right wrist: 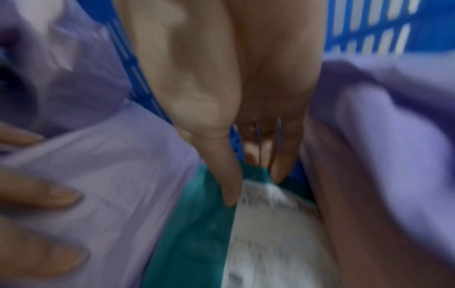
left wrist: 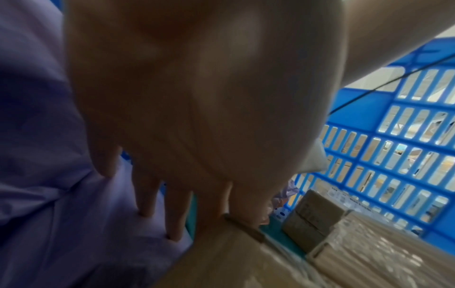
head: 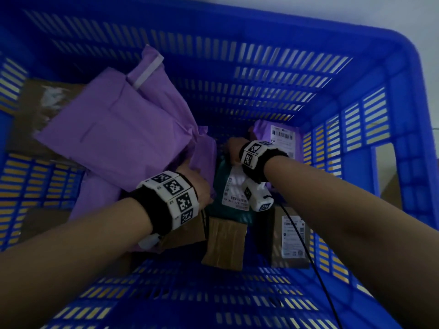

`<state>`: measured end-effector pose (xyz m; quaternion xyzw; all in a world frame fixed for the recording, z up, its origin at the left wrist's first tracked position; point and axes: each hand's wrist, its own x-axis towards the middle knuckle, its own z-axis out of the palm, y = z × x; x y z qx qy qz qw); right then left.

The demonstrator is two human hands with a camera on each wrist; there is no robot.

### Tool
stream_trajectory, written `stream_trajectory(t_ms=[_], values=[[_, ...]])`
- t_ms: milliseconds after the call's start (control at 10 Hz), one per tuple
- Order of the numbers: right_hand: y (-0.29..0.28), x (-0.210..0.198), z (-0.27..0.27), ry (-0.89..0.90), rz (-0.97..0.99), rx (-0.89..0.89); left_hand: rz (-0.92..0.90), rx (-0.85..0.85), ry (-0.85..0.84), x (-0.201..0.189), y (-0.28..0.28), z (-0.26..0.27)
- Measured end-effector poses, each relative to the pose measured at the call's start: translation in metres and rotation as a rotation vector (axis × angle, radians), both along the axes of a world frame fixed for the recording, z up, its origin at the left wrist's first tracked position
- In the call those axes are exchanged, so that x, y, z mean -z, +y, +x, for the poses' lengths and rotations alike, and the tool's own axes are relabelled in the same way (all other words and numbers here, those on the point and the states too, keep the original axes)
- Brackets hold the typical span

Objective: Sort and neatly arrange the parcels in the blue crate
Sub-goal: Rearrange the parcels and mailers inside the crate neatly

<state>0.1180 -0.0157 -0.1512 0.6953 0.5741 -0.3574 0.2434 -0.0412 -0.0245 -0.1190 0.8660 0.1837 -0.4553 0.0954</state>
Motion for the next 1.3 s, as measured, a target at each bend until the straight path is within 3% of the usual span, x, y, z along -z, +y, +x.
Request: stream_trajectory(t_ms=[100, 300, 500, 700, 900, 1100, 1300], values=[[-0.004, -0.018, 0.004, 0.037, 0.043, 0.051, 0.010, 0.059, 0.018, 0.004, -0.001, -0.004], [-0.012, -0.041, 0.019, 0.112, 0.098, 0.124, 0.040, -0.053, -0.189, -0.027, -0.012, 0.001], [-0.022, -0.064, 0.032, 0.134, 0.126, 0.084, -0.023, -0.164, -0.112, -0.051, -0.014, 0.010], [-0.034, -0.072, 0.039, 0.124, 0.234, 0.018, -0.086, -0.244, -0.032, -0.049, -0.009, 0.027], [-0.042, -0.080, 0.048, 0.218, 0.324, 0.063, -0.091, -0.449, -0.207, -0.057, 0.002, 0.040], [-0.053, -0.089, 0.053, 0.330, 0.395, 0.135, -0.137, -0.495, -0.274, -0.055, 0.001, 0.046], [-0.053, -0.091, 0.057, 0.315, 0.436, 0.219, -0.044, -0.469, -0.239, -0.051, -0.003, 0.054]])
